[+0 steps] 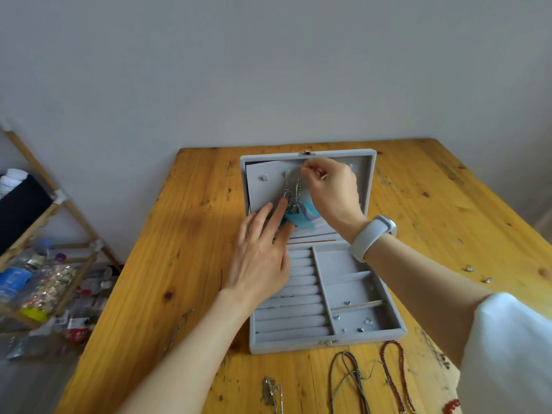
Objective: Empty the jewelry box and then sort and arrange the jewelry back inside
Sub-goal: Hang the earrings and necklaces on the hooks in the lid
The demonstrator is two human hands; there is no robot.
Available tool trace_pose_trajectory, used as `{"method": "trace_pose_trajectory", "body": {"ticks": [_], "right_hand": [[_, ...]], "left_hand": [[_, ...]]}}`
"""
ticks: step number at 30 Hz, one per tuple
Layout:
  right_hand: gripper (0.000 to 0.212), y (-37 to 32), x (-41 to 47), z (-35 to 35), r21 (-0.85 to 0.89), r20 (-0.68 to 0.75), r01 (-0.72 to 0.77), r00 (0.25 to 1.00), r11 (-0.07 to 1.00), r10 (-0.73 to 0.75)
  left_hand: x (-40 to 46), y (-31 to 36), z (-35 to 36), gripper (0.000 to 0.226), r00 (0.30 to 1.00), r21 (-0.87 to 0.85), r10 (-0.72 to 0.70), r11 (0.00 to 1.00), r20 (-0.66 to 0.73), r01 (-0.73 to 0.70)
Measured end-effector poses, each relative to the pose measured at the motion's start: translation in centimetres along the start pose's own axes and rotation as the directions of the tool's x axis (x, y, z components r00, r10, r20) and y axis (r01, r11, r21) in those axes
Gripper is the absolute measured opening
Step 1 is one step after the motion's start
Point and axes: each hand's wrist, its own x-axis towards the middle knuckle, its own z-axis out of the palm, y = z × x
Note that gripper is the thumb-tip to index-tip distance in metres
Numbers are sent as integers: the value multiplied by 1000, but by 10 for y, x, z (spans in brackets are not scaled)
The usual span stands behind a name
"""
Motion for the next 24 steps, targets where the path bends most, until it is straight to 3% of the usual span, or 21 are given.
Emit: {"method": "trace_pose_trajectory", "body": {"ticks": [3,6,10,17,24], "right_hand": [[14,-9,-2,7,93,-52,-79,995,993,84],[17,-11,-4,12,-12,-80,-98,992,995,97],[17,-8,-4,18,-152,-102,-31,995,988,15],[16,6,-10,24,-185,-137,109,981,977,-135],[29,18,-19,26,10,-4,139,990,990,-139]], "left_hand": [[-2,-1,1,50,1000,15,18,1000,4,-18],[-3,0,1,49,1000,7,21,1000,18,-21],[-4,0,2,49,999,-3,25,1000,35,-25],[-4,0,-1,50,999,-30,24,999,35,-23],[-3,1,-2,52,998,-25,15,1000,66,-13]]}}
